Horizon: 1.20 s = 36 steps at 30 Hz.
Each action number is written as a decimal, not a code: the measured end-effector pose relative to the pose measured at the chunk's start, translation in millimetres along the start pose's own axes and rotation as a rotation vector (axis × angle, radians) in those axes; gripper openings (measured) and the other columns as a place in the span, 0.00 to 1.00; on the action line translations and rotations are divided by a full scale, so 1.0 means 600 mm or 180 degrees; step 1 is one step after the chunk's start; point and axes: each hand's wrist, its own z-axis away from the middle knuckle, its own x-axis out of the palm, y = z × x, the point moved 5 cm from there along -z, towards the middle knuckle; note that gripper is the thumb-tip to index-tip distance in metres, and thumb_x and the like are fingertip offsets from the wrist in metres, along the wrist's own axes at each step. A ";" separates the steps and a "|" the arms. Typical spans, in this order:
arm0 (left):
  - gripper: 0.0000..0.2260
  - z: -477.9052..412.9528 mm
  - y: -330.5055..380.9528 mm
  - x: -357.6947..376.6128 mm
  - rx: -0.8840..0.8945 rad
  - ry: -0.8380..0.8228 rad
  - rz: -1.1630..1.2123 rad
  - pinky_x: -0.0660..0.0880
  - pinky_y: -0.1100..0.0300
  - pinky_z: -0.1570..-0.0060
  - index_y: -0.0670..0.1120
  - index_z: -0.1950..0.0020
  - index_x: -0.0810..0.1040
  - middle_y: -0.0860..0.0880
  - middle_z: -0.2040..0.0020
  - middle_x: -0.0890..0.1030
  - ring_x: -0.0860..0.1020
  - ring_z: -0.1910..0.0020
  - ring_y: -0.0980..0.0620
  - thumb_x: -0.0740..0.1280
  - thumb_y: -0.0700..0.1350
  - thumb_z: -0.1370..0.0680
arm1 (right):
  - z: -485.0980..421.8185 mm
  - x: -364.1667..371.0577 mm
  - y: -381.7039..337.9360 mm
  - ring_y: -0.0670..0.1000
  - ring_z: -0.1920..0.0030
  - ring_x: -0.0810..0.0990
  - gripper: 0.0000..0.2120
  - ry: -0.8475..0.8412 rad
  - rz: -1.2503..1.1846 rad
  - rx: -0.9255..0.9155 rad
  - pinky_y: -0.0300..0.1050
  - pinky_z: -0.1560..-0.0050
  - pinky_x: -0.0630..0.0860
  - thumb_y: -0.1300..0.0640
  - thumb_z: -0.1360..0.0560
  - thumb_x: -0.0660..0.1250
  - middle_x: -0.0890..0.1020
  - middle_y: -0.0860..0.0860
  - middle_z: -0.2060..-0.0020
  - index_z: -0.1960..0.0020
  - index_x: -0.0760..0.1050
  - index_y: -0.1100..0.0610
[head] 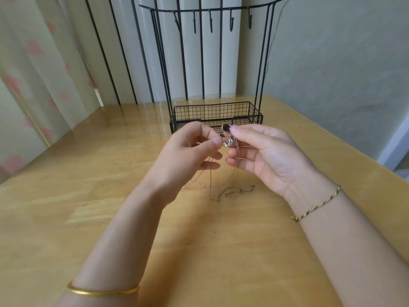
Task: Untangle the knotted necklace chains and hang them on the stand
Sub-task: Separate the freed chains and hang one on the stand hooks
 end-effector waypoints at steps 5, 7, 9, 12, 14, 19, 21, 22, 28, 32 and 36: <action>0.07 0.000 0.003 -0.001 0.0007 0.0143 0.0116 0.78 0.56 0.52 0.44 0.58 0.73 0.48 0.62 0.77 0.78 0.61 0.54 0.61 0.37 0.22 | 0.001 0.005 0.000 0.50 0.72 0.77 0.02 -0.0090 0.0005 0.0027 0.45 0.67 0.79 0.64 0.26 0.66 0.78 0.54 0.70 0.58 0.76 0.61; 0.07 0.000 0.002 -0.002 -0.0045 0.0189 0.0163 0.78 0.55 0.52 0.45 0.58 0.73 0.48 0.63 0.78 0.78 0.63 0.54 0.61 0.38 0.21 | 0.002 0.006 0.000 0.50 0.72 0.76 0.02 -0.0115 0.0018 -0.0003 0.45 0.68 0.78 0.65 0.26 0.65 0.77 0.54 0.70 0.57 0.75 0.61; 0.06 -0.002 0.000 -0.001 -0.0112 0.0172 0.0132 0.77 0.53 0.49 0.44 0.57 0.74 0.48 0.62 0.79 0.79 0.63 0.54 0.61 0.37 0.22 | 0.002 0.007 -0.001 0.50 0.72 0.76 0.02 -0.0115 0.0094 -0.0064 0.44 0.69 0.78 0.64 0.26 0.65 0.77 0.54 0.69 0.56 0.75 0.61; 0.03 -0.002 -0.002 0.002 -0.0096 0.0100 -0.0003 0.76 0.49 0.44 0.45 0.55 0.75 0.45 0.56 0.81 0.80 0.56 0.49 0.69 0.40 0.26 | 0.002 0.003 -0.004 0.50 0.69 0.76 0.01 -0.0028 0.0232 -0.0175 0.43 0.69 0.77 0.63 0.26 0.66 0.78 0.54 0.67 0.56 0.76 0.62; 0.09 -0.002 -0.001 0.003 -0.0017 0.0059 -0.0208 0.76 0.51 0.47 0.45 0.55 0.75 0.45 0.55 0.82 0.79 0.56 0.48 0.73 0.45 0.30 | 0.002 -0.002 -0.008 0.50 0.68 0.76 0.02 0.0083 0.0333 -0.0264 0.43 0.68 0.77 0.63 0.27 0.68 0.78 0.53 0.68 0.59 0.77 0.60; 0.12 0.002 0.002 0.017 0.0112 0.0037 -0.0317 0.75 0.65 0.59 0.42 0.55 0.73 0.44 0.56 0.79 0.77 0.59 0.53 0.75 0.41 0.30 | 0.004 -0.007 -0.016 0.47 0.70 0.76 0.03 0.0218 0.0608 -0.0397 0.40 0.67 0.75 0.61 0.28 0.69 0.78 0.50 0.70 0.60 0.78 0.58; 0.12 0.002 0.000 0.022 0.0158 0.0059 -0.0388 0.76 0.64 0.58 0.43 0.56 0.72 0.44 0.57 0.79 0.77 0.59 0.53 0.75 0.40 0.31 | 0.004 -0.007 -0.017 0.46 0.71 0.75 0.03 0.0257 0.0667 -0.0434 0.39 0.69 0.72 0.62 0.28 0.69 0.78 0.49 0.71 0.61 0.78 0.59; 0.11 0.002 0.000 0.022 0.0170 0.0084 -0.0421 0.76 0.63 0.59 0.43 0.56 0.73 0.45 0.57 0.79 0.77 0.59 0.53 0.74 0.40 0.30 | 0.004 -0.007 -0.017 0.46 0.72 0.75 0.03 0.0274 0.0679 -0.0452 0.38 0.71 0.69 0.62 0.28 0.69 0.78 0.49 0.71 0.61 0.78 0.59; 0.04 0.000 -0.001 0.015 0.0123 0.0107 -0.0259 0.75 0.62 0.58 0.42 0.52 0.75 0.48 0.62 0.80 0.79 0.63 0.55 0.67 0.36 0.24 | 0.002 -0.012 -0.017 0.45 0.72 0.71 0.03 0.0368 0.0674 -0.0503 0.33 0.76 0.64 0.62 0.29 0.70 0.79 0.49 0.70 0.61 0.78 0.58; 0.05 0.001 -0.005 0.017 -0.0183 -0.0052 0.0234 0.77 0.54 0.50 0.43 0.51 0.74 0.50 0.65 0.78 0.80 0.62 0.52 0.61 0.34 0.22 | 0.003 -0.010 -0.017 0.44 0.71 0.69 0.04 0.0342 0.0659 -0.0515 0.30 0.77 0.65 0.62 0.29 0.70 0.79 0.49 0.69 0.62 0.79 0.56; 0.07 0.003 -0.013 0.024 -0.0707 -0.0261 0.1143 0.78 0.55 0.54 0.42 0.49 0.71 0.48 0.67 0.74 0.77 0.70 0.52 0.56 0.34 0.20 | 0.005 -0.006 -0.019 0.44 0.70 0.69 0.03 0.0237 0.0663 -0.0552 0.29 0.77 0.65 0.62 0.28 0.69 0.79 0.50 0.68 0.60 0.78 0.57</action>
